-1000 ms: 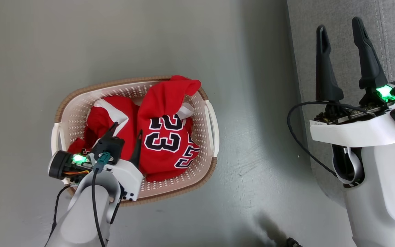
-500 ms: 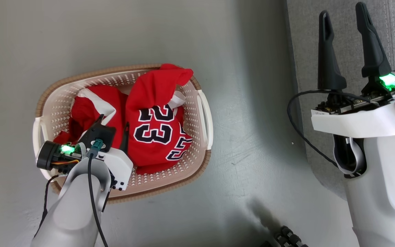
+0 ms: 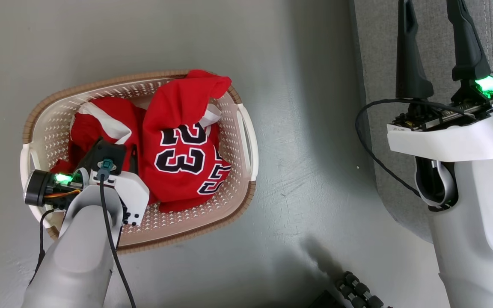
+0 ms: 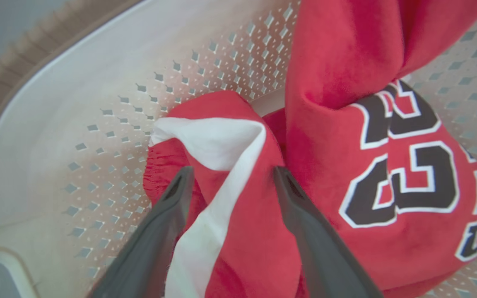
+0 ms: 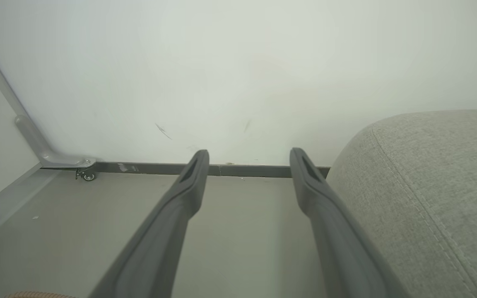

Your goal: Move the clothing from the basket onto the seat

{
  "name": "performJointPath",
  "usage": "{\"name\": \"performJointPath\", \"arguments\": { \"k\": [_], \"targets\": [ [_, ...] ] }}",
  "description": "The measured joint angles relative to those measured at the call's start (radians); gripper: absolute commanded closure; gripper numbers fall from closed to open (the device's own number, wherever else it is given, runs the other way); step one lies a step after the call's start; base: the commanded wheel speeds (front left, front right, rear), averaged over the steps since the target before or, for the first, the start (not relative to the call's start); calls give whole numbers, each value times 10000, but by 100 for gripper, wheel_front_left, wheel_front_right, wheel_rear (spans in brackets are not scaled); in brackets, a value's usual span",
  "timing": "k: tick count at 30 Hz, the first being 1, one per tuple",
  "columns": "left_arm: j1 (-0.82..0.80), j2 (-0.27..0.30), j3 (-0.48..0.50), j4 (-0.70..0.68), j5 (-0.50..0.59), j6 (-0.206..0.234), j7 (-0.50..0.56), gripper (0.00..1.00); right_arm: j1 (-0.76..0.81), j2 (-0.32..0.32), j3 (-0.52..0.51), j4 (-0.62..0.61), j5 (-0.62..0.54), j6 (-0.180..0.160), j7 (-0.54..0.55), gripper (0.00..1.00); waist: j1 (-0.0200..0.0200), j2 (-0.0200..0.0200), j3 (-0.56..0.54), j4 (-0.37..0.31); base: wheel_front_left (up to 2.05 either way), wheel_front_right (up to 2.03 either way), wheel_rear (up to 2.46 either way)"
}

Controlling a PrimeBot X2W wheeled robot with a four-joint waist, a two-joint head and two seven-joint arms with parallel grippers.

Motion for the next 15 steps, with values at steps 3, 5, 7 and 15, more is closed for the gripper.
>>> {"name": "performJointPath", "arguments": {
  "k": [3,5,7,15],
  "targets": [
    [-126,-6,15,123,-2,75,4,0,-21,-2,48,-8,75,0,-33,0,0,0,70,-47,0,0,0],
    [-224,13,50,207,-2,171,71,0,-24,-2,65,-10,75,0,-46,0,1,0,109,-75,0,0,0],
    [-266,17,71,293,-6,173,77,0,-31,0,92,-15,75,0,-46,0,0,0,141,-99,0,0,0],
    [-325,6,73,681,-6,238,222,35,-180,0,127,-17,86,0,-56,0,0,0,229,-169,0,0,0]
  ]
}}
